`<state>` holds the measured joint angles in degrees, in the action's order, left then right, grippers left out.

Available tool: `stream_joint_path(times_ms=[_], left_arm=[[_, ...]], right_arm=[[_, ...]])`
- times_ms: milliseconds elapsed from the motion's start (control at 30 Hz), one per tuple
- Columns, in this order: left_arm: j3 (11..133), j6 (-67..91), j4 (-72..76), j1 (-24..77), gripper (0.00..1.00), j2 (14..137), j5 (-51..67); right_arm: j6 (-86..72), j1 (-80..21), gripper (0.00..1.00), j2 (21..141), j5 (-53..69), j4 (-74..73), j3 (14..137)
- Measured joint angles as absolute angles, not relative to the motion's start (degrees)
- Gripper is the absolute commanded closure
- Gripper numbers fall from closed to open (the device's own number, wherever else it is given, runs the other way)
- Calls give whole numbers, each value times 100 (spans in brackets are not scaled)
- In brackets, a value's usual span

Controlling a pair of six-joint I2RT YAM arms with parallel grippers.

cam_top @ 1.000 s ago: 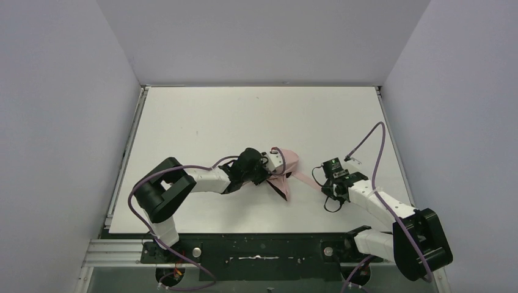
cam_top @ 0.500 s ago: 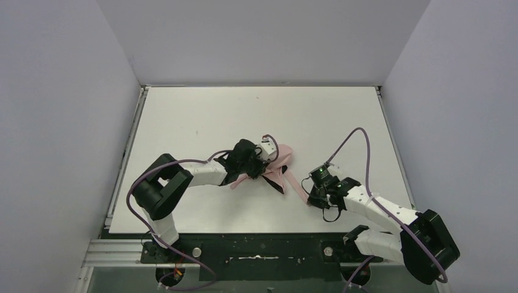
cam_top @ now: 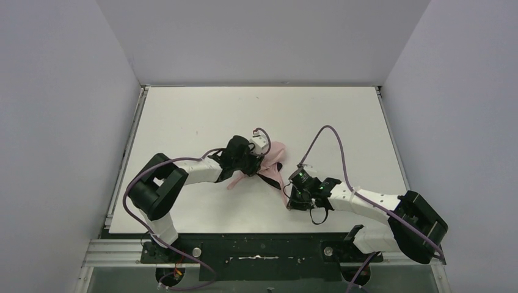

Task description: Put away the umbrella

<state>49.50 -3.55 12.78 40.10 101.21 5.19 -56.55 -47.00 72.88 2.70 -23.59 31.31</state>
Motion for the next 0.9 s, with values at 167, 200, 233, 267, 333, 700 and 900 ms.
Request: stream_joint_path(times_ms=[167,200,233,267,333,700,900], left_arm=[[4921,-209,1004,3826,100,9924,639],[4921,-189,956,3795,100,9891,655],[4921,-169,913,3769,100,9863,672],[4921,-158,886,3747,100,9843,687],[4921,-106,836,3708,100,9795,711],[4613,-16,1116,3656,100,9620,740],[4558,-19,1212,3660,100,9618,744]], right_arm=[[-5636,-4735,100,7297,255,-2386,3153],[-5636,-4735,100,7297,250,-2399,3159],[-5636,-4735,100,7297,244,-2412,3168],[-5636,-4735,100,7297,242,-2427,3181],[-5634,-4735,100,7297,255,-2429,3199],[-5380,-4735,100,7454,1162,-1920,3159],[-5476,-4735,100,7518,1253,-1662,3011]])
